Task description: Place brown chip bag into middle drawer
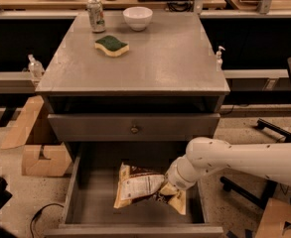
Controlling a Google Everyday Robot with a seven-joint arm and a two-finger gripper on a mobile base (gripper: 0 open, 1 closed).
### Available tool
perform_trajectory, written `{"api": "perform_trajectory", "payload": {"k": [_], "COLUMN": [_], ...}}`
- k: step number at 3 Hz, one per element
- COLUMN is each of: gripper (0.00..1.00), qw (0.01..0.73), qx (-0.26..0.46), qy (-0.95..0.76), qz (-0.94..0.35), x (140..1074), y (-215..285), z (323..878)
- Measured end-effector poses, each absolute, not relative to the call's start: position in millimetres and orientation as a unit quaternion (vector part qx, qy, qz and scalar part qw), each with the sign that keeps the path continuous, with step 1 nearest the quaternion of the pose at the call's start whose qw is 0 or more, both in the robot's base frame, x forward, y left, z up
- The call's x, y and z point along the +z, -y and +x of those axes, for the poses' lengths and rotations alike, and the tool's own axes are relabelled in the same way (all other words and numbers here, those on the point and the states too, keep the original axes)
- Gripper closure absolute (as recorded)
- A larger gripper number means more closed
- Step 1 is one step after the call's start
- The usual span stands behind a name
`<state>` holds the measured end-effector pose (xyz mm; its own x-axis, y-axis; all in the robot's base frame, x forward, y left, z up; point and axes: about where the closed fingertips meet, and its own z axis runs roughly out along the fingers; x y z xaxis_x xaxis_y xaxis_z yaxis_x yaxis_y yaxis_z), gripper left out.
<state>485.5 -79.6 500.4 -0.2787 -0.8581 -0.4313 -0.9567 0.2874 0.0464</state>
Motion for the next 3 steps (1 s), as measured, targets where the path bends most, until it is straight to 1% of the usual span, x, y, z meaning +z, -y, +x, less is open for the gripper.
{"api": "perform_trajectory", "payload": {"k": [2,3], "gripper": [0.14,0.0], "qw": [0.162,0.162], "qx": [0.152,0.153], "qy": [-0.785,-0.784], "qz": [-0.579,-0.579], "x": [498.7,498.0], "y": [78.2,77.6], "z": [484.0,483.4]}}
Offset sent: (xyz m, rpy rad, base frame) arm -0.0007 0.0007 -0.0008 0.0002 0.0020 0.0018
